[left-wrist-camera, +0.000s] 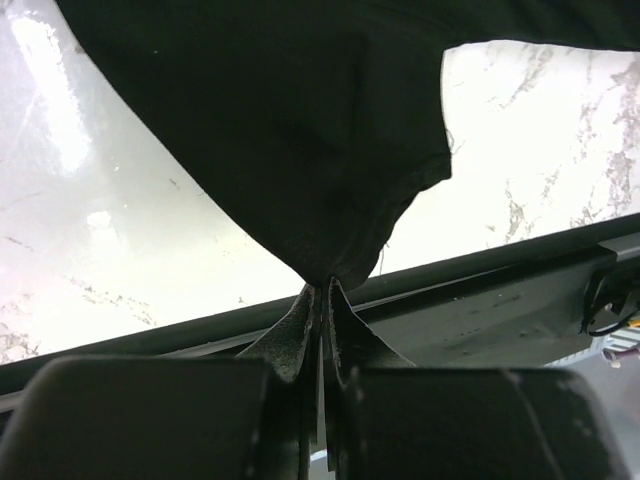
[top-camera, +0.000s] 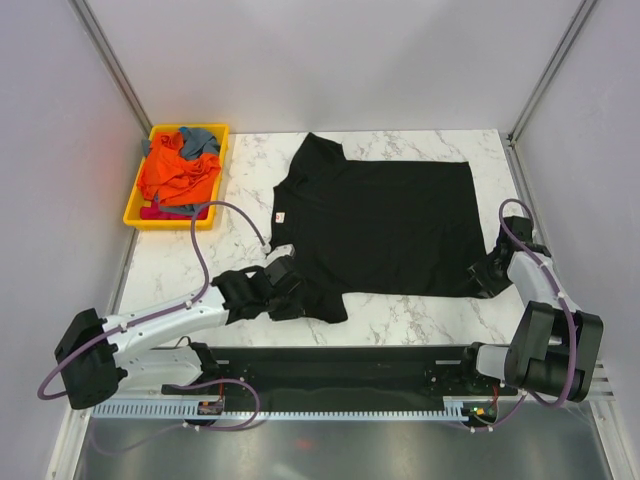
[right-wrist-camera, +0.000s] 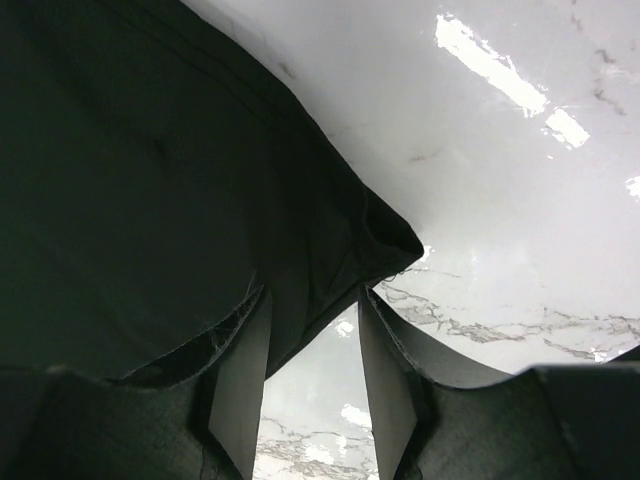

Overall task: Fold and stack the t-shirts
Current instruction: Flatten the tshirt out

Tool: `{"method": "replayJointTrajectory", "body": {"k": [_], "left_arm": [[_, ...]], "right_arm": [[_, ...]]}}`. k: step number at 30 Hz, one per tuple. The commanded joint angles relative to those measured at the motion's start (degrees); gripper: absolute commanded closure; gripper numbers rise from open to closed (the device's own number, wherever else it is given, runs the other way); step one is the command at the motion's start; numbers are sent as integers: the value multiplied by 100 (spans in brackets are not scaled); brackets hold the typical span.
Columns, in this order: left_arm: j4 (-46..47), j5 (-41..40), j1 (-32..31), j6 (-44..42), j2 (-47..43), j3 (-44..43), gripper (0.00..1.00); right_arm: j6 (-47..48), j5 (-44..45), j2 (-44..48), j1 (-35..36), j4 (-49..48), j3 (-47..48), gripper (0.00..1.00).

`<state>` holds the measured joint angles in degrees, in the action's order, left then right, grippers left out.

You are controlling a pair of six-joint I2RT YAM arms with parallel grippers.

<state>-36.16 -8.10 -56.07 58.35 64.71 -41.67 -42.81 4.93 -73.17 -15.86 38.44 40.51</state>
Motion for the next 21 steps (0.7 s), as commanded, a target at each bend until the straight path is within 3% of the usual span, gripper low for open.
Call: {"method": "replayJointTrajectory", "body": {"k": [1, 13, 17, 21], "left_arm": [[276, 10, -35, -525, -169, -306, 98], [338, -78, -35, -737, -301, -219, 98], [338, -87, -35, -719, -389, -227, 98], [338, -113, -35, -719, -371, -280, 98]], "right_arm": [[-96, -273, 48, -5, 94, -8, 51], [-35, 614, 171, -5, -46, -570, 54], [-26, 886, 241, 4, 76, -430, 63], [-140, 1054, 311, -5, 208, -176, 65]]}}
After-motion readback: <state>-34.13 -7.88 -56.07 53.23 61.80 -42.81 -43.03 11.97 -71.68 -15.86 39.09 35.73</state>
